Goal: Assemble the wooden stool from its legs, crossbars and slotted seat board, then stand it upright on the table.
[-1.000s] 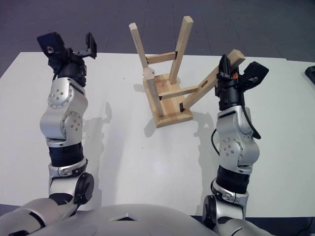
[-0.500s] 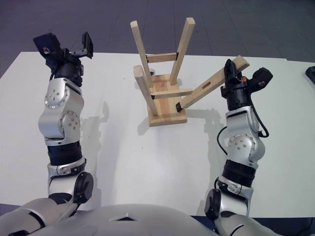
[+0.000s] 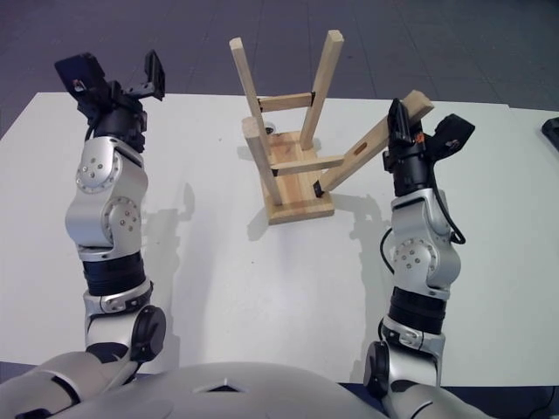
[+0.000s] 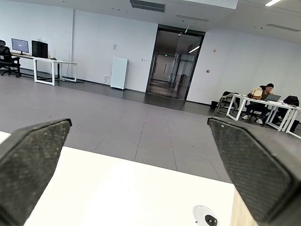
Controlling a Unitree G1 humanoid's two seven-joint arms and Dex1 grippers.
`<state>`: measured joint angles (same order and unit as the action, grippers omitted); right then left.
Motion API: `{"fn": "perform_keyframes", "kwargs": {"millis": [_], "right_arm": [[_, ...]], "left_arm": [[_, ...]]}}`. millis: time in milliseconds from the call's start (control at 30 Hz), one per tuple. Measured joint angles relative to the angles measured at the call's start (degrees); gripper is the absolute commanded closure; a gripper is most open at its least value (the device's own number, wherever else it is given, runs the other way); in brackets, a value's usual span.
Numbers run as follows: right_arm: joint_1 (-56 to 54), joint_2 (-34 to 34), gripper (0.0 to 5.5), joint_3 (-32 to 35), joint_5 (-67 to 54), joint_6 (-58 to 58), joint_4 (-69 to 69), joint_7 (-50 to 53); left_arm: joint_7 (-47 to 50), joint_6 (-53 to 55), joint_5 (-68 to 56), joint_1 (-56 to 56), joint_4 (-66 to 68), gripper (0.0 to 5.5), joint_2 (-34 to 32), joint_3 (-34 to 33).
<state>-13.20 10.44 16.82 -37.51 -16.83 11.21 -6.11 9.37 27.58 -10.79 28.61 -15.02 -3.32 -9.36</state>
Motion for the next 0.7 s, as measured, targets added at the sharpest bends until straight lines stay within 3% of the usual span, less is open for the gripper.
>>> {"fn": "perform_keyframes", "kwargs": {"millis": [700], "right_arm": [[1.0,-0.4,4.47,-6.8,4.2,10.2,-4.0,-0.6]], "left_arm": [[-3.5,0.1,-0.1,-0.9,-1.2,0.1,0.0,1.3]]}}
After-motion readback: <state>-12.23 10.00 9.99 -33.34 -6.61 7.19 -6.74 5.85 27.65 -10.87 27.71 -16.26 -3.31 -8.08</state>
